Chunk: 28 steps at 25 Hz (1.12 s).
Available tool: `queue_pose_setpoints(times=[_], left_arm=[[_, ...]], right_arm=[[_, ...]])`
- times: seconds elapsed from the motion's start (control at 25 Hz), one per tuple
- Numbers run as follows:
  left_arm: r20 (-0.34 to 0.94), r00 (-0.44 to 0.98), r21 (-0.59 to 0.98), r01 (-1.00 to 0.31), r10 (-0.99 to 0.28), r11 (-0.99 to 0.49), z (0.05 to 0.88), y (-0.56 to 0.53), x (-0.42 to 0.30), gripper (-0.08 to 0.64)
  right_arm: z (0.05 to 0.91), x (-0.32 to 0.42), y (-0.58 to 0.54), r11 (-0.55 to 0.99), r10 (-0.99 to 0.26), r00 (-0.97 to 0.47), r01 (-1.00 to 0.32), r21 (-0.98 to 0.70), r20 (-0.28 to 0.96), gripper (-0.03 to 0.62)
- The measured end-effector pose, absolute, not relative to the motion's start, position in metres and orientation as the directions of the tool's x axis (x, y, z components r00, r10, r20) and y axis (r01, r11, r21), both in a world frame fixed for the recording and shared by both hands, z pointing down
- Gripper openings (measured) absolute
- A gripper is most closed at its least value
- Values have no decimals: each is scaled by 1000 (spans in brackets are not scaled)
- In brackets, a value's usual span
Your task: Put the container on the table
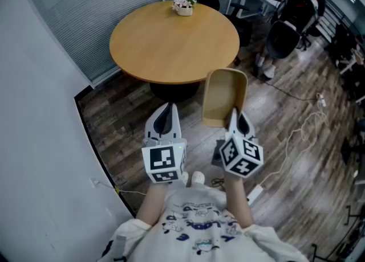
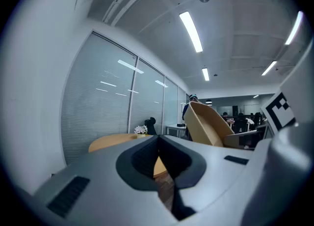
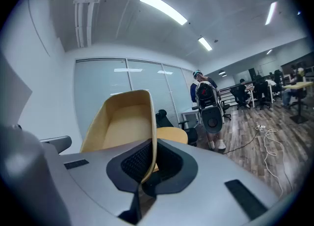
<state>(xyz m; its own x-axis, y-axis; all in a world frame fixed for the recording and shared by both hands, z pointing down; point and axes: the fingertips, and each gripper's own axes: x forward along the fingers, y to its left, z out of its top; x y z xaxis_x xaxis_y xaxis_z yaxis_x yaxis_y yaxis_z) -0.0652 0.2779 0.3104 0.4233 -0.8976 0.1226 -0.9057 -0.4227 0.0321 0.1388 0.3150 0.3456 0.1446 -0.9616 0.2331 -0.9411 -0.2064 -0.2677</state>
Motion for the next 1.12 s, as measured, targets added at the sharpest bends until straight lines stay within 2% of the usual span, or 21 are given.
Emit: queue_pose_setpoints(times=[1.12], left_arm=[[172,427,47,-904,-888,-426,342,232,-82,3]], right_arm=[[377,126,270,-230,-947,151,-935,-270,283,11]])
